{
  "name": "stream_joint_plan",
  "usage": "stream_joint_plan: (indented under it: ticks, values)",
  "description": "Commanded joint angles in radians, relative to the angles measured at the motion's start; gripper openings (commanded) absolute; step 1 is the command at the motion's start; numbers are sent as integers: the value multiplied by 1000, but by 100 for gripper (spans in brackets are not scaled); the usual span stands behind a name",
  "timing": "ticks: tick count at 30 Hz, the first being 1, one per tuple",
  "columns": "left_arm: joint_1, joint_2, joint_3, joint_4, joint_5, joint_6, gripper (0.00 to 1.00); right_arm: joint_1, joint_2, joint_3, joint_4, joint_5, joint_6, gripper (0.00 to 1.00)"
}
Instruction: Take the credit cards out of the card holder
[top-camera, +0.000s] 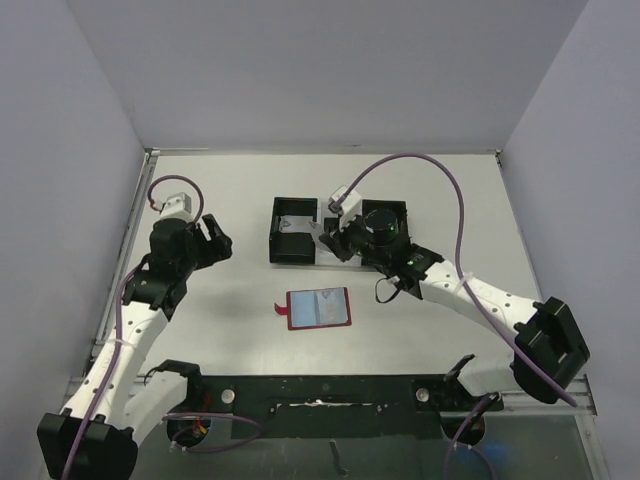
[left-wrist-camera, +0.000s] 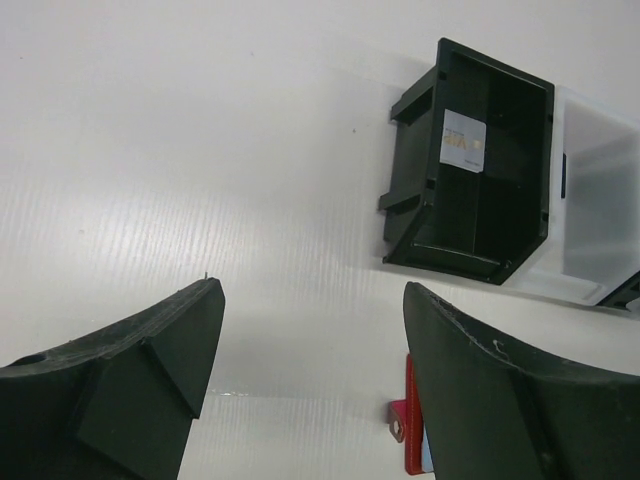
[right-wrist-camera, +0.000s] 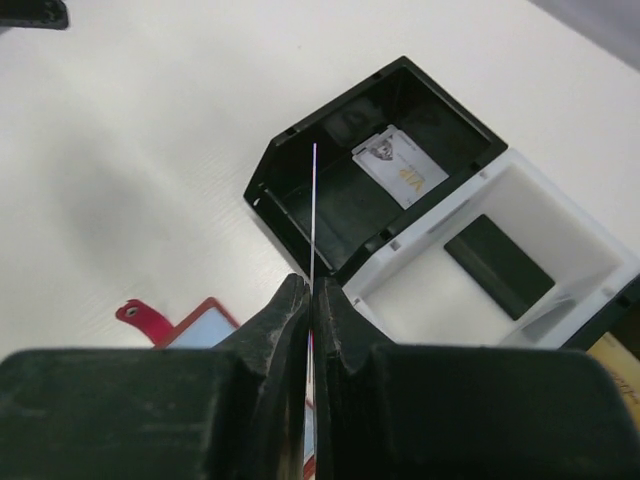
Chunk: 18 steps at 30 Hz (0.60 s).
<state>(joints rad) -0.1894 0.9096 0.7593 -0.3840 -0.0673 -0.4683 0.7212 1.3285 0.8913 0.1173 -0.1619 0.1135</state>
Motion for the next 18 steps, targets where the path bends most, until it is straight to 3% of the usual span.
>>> stream_joint_plan:
  ticks: [1,9,18]
  values:
    - [5,-68,4,-12,-81,23,72,44,45,95,-9,138,-169,0]
    - [7,-189,-31,9,-144,11,73,114,180,242,-67,267,-319,0]
    - [20,-208,-35,15,-154,13,73,144,332,428,-192,359,-376,0]
